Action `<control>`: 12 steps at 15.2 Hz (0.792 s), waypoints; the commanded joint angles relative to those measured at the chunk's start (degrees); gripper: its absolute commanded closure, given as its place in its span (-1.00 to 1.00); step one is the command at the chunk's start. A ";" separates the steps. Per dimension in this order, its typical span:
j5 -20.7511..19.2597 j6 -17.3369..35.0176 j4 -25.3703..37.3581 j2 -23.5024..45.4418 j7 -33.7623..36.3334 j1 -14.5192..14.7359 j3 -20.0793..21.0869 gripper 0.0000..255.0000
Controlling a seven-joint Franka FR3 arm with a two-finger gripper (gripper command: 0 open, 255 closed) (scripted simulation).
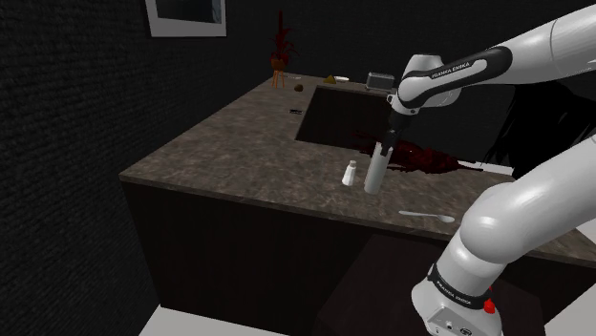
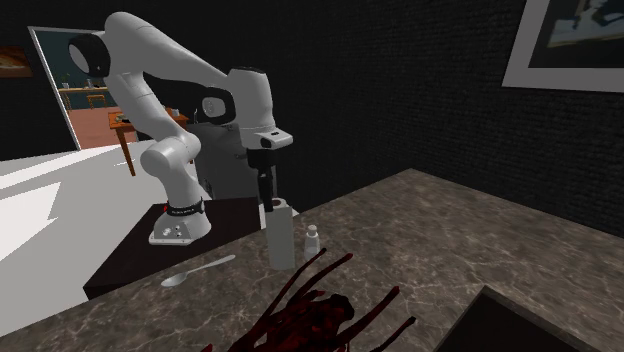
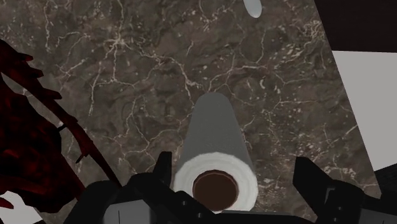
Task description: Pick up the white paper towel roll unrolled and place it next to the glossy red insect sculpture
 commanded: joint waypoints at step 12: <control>0.21 -8.17 4.51 -3.68 0.36 -0.20 2.00 -1.00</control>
